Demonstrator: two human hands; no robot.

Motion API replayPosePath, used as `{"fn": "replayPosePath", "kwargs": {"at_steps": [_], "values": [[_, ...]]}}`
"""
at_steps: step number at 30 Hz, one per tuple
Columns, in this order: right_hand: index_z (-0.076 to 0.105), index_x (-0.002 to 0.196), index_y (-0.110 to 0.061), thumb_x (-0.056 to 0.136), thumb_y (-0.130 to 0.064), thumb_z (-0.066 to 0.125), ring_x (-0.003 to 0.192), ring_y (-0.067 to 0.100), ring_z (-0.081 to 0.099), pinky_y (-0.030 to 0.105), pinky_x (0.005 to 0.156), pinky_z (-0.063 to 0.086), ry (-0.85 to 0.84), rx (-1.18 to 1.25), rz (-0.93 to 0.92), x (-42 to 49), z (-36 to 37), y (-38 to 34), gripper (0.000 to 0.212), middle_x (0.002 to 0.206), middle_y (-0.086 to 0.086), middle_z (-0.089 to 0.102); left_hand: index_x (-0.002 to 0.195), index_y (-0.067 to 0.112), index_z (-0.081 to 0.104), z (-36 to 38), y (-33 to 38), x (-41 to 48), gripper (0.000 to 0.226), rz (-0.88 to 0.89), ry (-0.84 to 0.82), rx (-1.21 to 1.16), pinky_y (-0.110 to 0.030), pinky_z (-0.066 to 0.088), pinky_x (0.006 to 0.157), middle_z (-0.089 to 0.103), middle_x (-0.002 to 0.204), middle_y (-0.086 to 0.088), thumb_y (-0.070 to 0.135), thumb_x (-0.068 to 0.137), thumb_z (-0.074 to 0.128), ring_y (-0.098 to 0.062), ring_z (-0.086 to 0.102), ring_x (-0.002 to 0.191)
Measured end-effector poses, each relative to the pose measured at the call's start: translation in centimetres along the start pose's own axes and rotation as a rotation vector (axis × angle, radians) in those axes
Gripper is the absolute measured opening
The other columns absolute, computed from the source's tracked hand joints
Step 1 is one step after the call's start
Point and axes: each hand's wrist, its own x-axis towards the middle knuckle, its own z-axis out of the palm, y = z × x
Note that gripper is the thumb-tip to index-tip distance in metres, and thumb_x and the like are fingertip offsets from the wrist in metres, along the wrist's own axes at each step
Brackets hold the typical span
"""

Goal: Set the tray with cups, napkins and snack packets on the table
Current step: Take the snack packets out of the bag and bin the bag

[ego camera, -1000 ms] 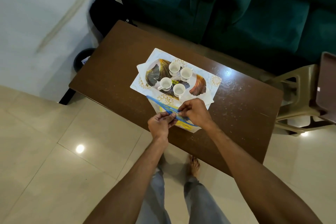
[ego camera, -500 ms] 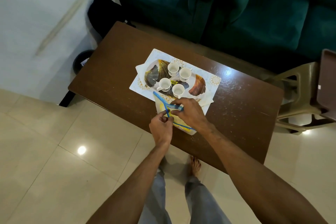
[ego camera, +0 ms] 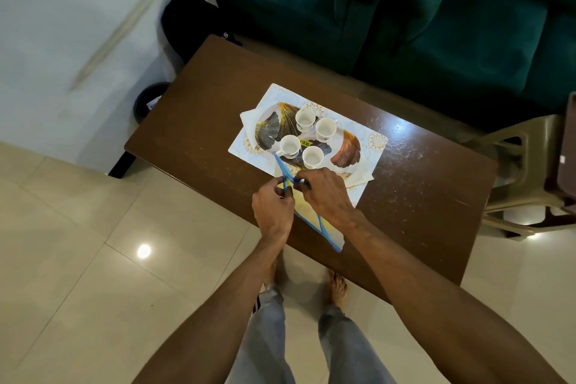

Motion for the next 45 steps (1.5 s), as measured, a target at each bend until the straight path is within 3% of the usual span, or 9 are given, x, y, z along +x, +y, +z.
{"fn": "replayPosePath", "kwargs": {"at_steps": [8, 14, 20, 22, 26, 31, 36, 40, 45], "values": [[0.071, 0.113, -0.019, 0.087, -0.031, 0.073, 0.097, 0.028, 0.067, 0.038, 0.075, 0.053, 0.035, -0.066, -0.044, 0.6, -0.5, -0.5, 0.028, 0.109, 0.005, 0.074, 0.089, 0.011, 0.075, -0.7, -1.2, -0.2, 0.014, -0.017, 0.017, 0.025, -0.012, 0.04, 0.052, 0.074, 0.077, 0.003, 0.022, 0.094, 0.068, -0.002, 0.058, 0.056], [0.073, 0.105, -0.012, 0.092, -0.015, 0.066, 0.088, 0.038, 0.067, 0.042, 0.072, 0.052, 0.105, -0.003, 0.064, 1.0, -0.5, -1.0, 0.015, 0.095, 0.016, 0.073, 0.072, 0.01, 0.069, -1.2, -1.3, 0.8, 0.026, -0.005, 0.059, 0.065, -0.031, 0.046, 0.055, 0.061, 0.06, 0.005, 0.024, 0.094, 0.067, -0.014, 0.054, 0.051], [0.059, 0.129, -0.021, 0.081, -0.03, 0.078, 0.096, 0.035, 0.067, 0.044, 0.08, 0.055, -0.02, -0.052, 0.164, -0.7, -0.6, -1.0, 0.052, 0.105, 0.011, 0.072, 0.086, 0.008, 0.073, -1.6, -1.4, 0.9, 0.015, 0.042, 0.076, 0.051, -0.017, 0.037, 0.054, 0.074, 0.076, -0.002, 0.012, 0.095, 0.062, -0.009, 0.053, 0.056], [0.065, 0.118, -0.017, 0.084, -0.022, 0.073, 0.095, 0.034, 0.066, 0.043, 0.079, 0.055, -0.014, -0.039, 0.231, -1.2, -0.4, -0.1, 0.035, 0.103, 0.013, 0.072, 0.086, 0.008, 0.074, -1.8, -1.4, 0.9, 0.016, 0.025, 0.098, 0.046, -0.016, 0.036, 0.052, 0.076, 0.079, -0.004, 0.011, 0.094, 0.062, -0.012, 0.056, 0.057], [0.073, 0.096, -0.007, 0.088, -0.012, 0.069, 0.086, 0.031, 0.065, 0.044, 0.074, 0.057, 0.117, 0.023, 0.341, -1.7, -1.0, 1.8, 0.01, 0.095, 0.015, 0.073, 0.112, 0.013, 0.075, -2.5, -1.8, 1.4, 0.024, -0.082, 0.105, 0.026, -0.027, 0.052, 0.075, 0.079, 0.096, -0.006, 0.02, 0.091, 0.066, -0.024, 0.074, 0.086], [0.073, 0.093, -0.003, 0.088, -0.01, 0.069, 0.083, 0.035, 0.066, 0.043, 0.07, 0.057, 0.133, 0.084, 0.355, -1.0, -0.5, 0.8, 0.009, 0.09, 0.018, 0.072, 0.138, 0.026, 0.052, -0.5, -0.8, -1.7, 0.064, -0.105, -0.214, -0.029, -0.044, 0.061, 0.084, 0.074, 0.108, -0.001, 0.021, 0.079, 0.078, -0.025, 0.072, 0.098], [0.062, 0.122, -0.012, 0.076, -0.046, 0.082, 0.11, 0.032, 0.062, 0.038, 0.082, 0.049, -0.028, 0.085, 0.48, -2.0, -2.8, -0.4, 0.061, 0.115, 0.011, 0.068, 0.121, 0.028, 0.064, 0.3, -2.3, -2.2, 0.047, -0.109, -0.134, -0.227, -0.042, 0.065, 0.066, 0.073, 0.103, 0.003, -0.001, 0.085, 0.063, -0.019, 0.074, 0.088], [0.055, 0.117, -0.016, 0.07, -0.016, 0.083, 0.104, 0.038, 0.063, 0.051, 0.08, 0.058, -0.262, 0.122, 0.474, -3.7, -2.0, -0.3, 0.055, 0.115, 0.013, 0.057, 0.111, 0.016, 0.069, 0.0, -1.3, -2.2, 0.03, -0.015, -0.027, -0.177, -0.029, 0.055, 0.069, 0.073, 0.095, -0.001, -0.001, 0.09, 0.057, -0.017, 0.067, 0.081], [0.062, 0.102, -0.008, 0.071, 0.001, 0.072, 0.101, 0.037, 0.059, 0.052, 0.076, 0.058, -0.084, 0.08, 0.461, -4.0, -2.6, 1.8, 0.033, 0.108, 0.017, 0.064, 0.129, 0.013, 0.065, -0.7, -2.4, -1.4, 0.043, -0.124, 0.003, -0.163, -0.036, 0.058, 0.089, 0.074, 0.113, -0.005, 0.0, 0.087, 0.064, -0.025, 0.071, 0.1]]}}
